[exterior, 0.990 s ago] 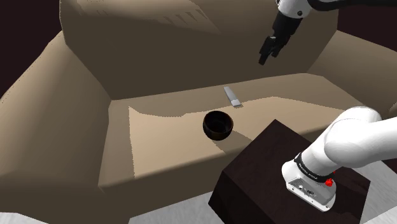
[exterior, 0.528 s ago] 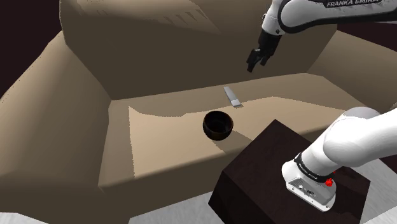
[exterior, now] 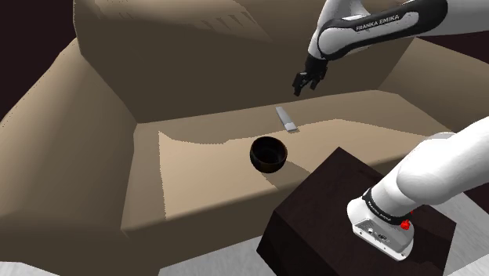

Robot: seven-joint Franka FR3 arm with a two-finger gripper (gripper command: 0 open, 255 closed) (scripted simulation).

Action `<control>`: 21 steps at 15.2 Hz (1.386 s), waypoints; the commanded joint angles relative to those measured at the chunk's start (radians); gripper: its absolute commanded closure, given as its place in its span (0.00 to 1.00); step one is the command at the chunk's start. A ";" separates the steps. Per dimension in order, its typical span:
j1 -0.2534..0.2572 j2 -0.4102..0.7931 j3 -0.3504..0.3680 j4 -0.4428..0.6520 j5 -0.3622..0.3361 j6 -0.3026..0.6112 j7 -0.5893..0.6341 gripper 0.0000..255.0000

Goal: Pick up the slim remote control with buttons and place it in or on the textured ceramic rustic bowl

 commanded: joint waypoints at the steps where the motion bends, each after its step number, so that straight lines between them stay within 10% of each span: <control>1: -0.004 0.080 -0.009 0.013 0.005 0.067 0.006 0.00; 21: -0.129 0.830 -0.044 0.421 0.179 0.379 -0.060 0.00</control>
